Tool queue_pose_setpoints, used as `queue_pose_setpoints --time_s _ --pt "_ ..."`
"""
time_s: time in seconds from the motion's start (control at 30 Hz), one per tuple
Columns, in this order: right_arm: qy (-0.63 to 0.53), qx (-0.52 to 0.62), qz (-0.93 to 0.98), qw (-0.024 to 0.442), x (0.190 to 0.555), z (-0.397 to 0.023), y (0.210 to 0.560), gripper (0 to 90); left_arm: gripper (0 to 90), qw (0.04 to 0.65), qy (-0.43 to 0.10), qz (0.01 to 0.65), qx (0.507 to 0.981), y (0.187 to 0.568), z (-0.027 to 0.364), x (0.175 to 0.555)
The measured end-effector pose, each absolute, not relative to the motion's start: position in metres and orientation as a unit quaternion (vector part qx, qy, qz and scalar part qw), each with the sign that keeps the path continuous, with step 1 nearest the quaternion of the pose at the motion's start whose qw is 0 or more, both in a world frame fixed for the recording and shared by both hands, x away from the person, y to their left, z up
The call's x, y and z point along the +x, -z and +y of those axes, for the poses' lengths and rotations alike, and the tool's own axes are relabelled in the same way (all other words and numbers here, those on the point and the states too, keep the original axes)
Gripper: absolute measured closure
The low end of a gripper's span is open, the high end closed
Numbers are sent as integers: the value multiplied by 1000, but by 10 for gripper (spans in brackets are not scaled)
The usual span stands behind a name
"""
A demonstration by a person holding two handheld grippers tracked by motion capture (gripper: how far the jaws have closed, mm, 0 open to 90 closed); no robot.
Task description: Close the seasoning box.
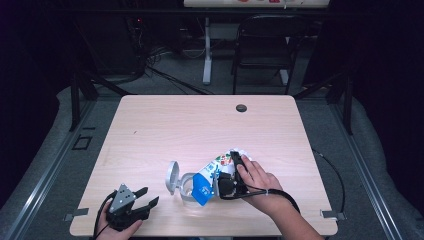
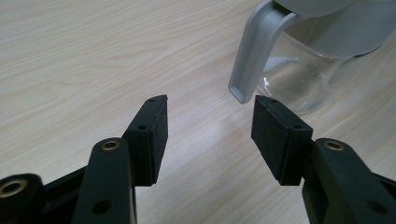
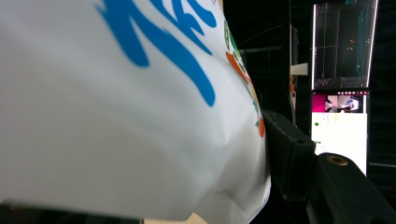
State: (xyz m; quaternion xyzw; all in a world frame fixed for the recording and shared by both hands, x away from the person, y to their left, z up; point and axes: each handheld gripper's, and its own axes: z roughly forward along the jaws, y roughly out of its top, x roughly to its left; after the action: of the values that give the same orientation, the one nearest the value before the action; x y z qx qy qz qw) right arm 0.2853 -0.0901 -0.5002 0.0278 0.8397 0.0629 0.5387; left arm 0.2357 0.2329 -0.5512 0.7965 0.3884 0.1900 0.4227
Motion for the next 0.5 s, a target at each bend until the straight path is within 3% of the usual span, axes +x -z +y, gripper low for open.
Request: queue_pose_setpoints --time_s 0.5 --pt "-59 16 836 545 285 -88 499 478 468 422 -191 388 797 551 234 236"
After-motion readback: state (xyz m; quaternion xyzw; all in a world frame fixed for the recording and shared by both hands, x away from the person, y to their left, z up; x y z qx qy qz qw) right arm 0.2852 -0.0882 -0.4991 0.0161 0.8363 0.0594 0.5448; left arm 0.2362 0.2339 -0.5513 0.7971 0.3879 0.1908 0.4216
